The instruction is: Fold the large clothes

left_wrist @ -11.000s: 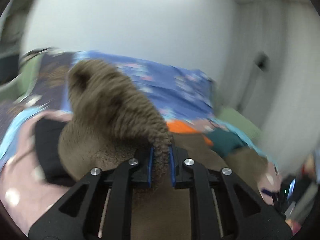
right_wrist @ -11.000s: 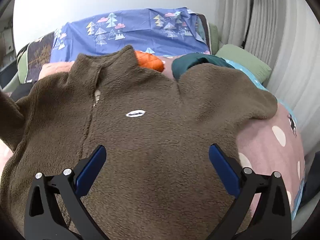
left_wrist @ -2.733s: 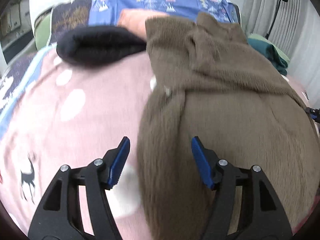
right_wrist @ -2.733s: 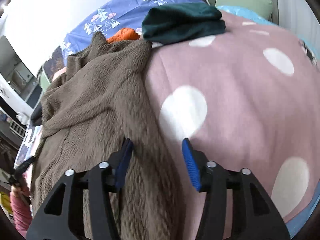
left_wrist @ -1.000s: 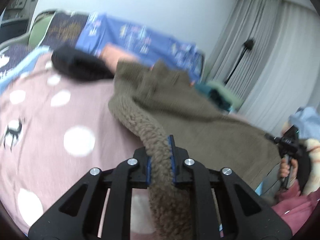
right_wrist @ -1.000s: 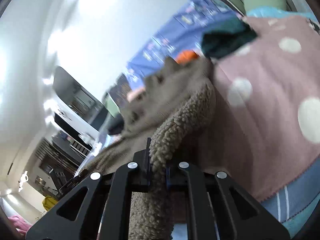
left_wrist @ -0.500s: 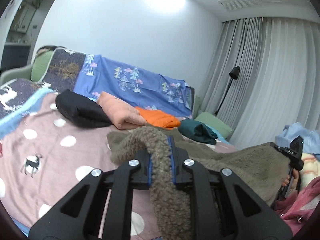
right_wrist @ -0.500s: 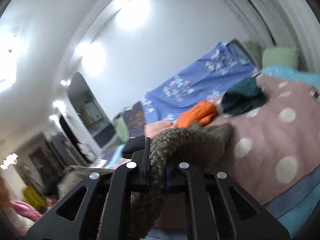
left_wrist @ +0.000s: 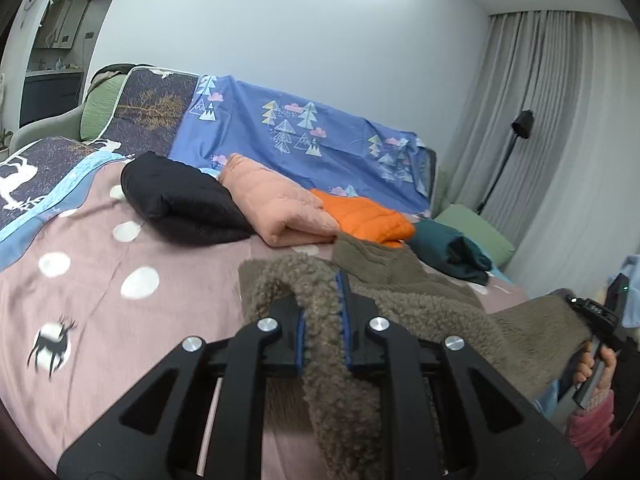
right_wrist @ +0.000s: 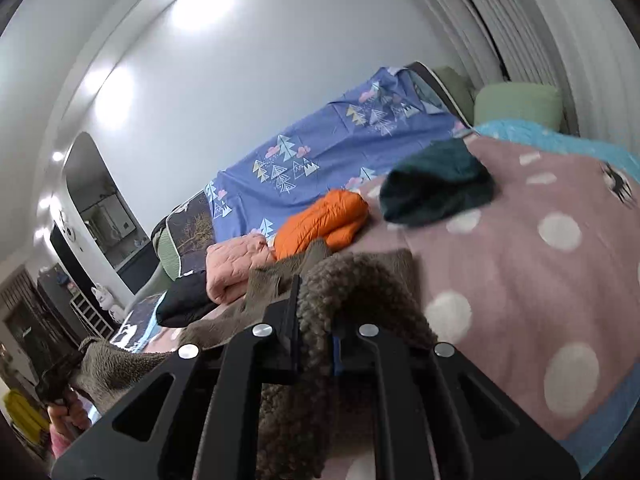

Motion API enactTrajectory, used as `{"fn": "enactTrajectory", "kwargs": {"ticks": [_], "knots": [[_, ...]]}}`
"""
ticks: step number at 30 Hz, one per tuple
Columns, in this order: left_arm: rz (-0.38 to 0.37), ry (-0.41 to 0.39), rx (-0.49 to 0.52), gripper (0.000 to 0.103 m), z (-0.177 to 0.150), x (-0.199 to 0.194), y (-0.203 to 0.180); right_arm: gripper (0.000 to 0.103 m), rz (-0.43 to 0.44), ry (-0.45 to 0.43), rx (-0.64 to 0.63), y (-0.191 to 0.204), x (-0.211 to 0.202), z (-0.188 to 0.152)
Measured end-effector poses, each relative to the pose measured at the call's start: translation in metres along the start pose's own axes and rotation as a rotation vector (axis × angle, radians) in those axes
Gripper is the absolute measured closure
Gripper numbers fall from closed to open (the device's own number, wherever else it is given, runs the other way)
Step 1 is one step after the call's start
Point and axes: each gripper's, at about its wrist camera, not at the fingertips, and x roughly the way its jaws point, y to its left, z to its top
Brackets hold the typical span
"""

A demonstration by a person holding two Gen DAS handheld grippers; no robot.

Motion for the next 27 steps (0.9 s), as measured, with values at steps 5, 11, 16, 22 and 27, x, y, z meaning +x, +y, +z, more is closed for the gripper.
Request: {"fn": "enactTrajectory", "kwargs": {"ticks": [5,11,16,22,27], "knots": [[0.105,0.108,-0.003,0.089,-0.009,0.087,0.021,0.091,-0.179,0.106,-0.047,-0.026,0.076,-0.016],[0.161,0.207,-0.032,0.087,-0.045,0.141,0.043,0.090,-0.238,0.196,-0.017,-0.049,0.101,-0.036],[0.158,0.198,-0.033,0.085,-0.037,0.123,0.041,0.076,-0.156,0.181,0.077,-0.045,0.078,-0.020],[0.085,0.137,-0.077,0.051,-0.031,0.073,0.039,0.034,-0.122,0.101,0.008,-0.021,0.029,-0.015],[0.100,0.114,-0.043,0.034,-0.042,0.037,0.032,0.034,-0.094,0.149,-0.019,-0.018,0.013,-0.031]]}}
